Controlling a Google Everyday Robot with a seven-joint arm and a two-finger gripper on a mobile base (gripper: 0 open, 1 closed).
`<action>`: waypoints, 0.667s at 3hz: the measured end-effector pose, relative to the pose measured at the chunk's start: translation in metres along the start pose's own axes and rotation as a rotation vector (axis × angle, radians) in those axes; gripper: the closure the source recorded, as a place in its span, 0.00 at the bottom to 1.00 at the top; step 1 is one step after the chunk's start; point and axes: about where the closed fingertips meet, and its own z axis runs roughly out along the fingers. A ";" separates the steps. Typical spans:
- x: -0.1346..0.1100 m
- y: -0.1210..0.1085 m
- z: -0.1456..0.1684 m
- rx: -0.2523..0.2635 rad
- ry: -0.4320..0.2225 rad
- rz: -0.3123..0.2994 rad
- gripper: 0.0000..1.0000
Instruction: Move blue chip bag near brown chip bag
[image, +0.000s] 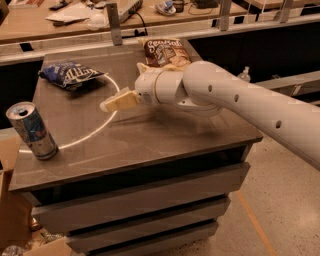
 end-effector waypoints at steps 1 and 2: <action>-0.002 0.002 0.004 0.026 -0.004 0.016 0.00; -0.006 0.010 0.025 0.072 0.009 0.047 0.00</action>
Offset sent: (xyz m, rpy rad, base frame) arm 0.0108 0.0670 -0.0074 0.0218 0.0528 -0.1519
